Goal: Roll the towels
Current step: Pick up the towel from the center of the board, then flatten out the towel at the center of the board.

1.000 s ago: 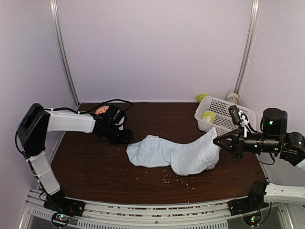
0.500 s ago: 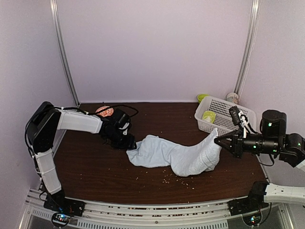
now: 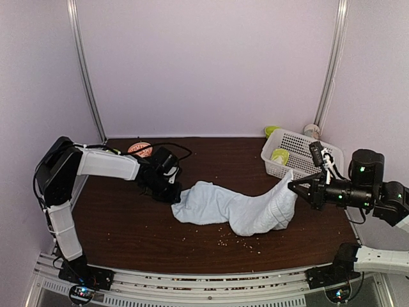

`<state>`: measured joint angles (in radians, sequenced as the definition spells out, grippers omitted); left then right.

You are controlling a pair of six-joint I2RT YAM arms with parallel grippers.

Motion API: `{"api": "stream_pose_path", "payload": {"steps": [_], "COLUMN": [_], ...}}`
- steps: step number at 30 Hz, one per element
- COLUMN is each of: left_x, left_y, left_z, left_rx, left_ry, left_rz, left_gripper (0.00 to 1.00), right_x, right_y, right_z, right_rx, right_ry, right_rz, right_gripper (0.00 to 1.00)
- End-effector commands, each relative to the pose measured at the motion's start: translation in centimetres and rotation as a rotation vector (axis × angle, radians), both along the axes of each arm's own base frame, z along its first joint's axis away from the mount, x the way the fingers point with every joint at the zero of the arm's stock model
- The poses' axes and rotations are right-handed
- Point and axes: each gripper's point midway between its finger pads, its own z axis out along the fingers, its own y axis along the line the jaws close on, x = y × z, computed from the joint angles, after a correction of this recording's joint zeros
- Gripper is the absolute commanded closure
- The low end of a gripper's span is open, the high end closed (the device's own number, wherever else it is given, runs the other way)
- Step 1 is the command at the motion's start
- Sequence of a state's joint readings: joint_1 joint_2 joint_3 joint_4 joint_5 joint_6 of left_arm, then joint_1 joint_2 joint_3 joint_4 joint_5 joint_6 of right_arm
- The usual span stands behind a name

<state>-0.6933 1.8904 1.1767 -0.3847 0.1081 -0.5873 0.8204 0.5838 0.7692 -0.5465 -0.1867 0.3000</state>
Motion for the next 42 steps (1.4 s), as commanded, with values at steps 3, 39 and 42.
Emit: {"api": "stream_pose_path", "payload": {"steps": [3, 39, 42], "left_x": [7.9, -2.2, -0.3], "left_y": [5.8, 15.8, 13.6], "left_z": [21.1, 9.9, 8.7], "left_rx": [-0.098, 0.024, 0.017], "left_ry": [-0.421, -0.269, -0.191], "left_rz": [0.163, 0.44, 0.412], "left_gripper": [1.0, 0.22, 0.4], "right_x": [5.0, 7.6, 8.0], "right_y": [-3.4, -1.0, 0.2], "right_z": [9.8, -10.9, -11.7], "right_rx": [-0.04, -0.032, -0.039], "right_ry": [-0.252, 0.214, 0.258], "right_rz": [-0.275, -0.417, -0.396], "right_gripper": [1.0, 0.54, 0.57]}}
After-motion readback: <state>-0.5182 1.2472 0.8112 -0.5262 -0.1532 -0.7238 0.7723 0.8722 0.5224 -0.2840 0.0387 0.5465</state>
